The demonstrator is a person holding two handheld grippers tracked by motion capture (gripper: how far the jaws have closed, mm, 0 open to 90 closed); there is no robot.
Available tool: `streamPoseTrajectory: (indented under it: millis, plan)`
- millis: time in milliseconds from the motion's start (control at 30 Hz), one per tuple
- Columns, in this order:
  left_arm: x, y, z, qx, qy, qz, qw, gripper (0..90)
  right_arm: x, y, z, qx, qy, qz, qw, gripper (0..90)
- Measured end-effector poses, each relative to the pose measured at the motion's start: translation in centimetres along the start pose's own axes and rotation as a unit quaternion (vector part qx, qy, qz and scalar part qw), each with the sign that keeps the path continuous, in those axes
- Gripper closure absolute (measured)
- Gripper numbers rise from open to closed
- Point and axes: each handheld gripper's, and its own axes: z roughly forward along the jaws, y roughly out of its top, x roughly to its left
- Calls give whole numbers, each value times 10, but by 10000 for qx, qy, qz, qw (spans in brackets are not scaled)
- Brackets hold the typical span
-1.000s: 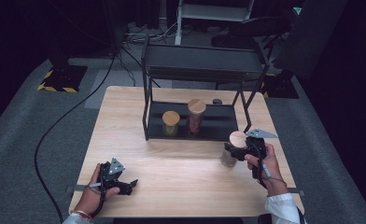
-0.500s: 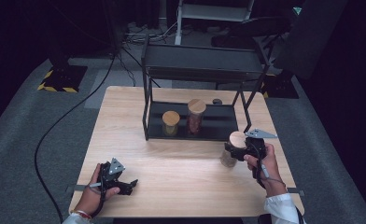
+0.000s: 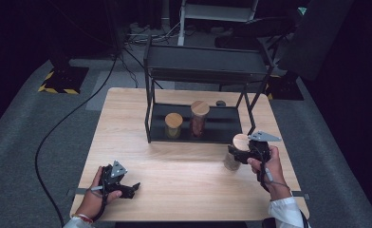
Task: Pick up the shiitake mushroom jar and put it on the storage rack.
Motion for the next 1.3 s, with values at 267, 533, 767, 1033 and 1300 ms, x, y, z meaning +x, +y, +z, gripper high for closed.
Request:
streamPoseTrajectory:
  millis: [267,533,767,1033,1300]
  plan:
    - [0,0,0,-2,-1,1,10000,0,0,1,-1,11,10,-31,10000,242]
    - [0,0,0,0,-1,1,10000,0,0,2,-2,25,24,-11,10000,245]
    - [0,0,0,0,-1,0,10000,0,3,3,-5,-3,37,-87,10000,247]
    - [0,0,0,0,0,0,10000,0,7,6,-8,-53,47,-118,9999,248]
    - [0,0,0,0,0,1,10000,0,11,12,-10,-60,42,-195,9998,248]
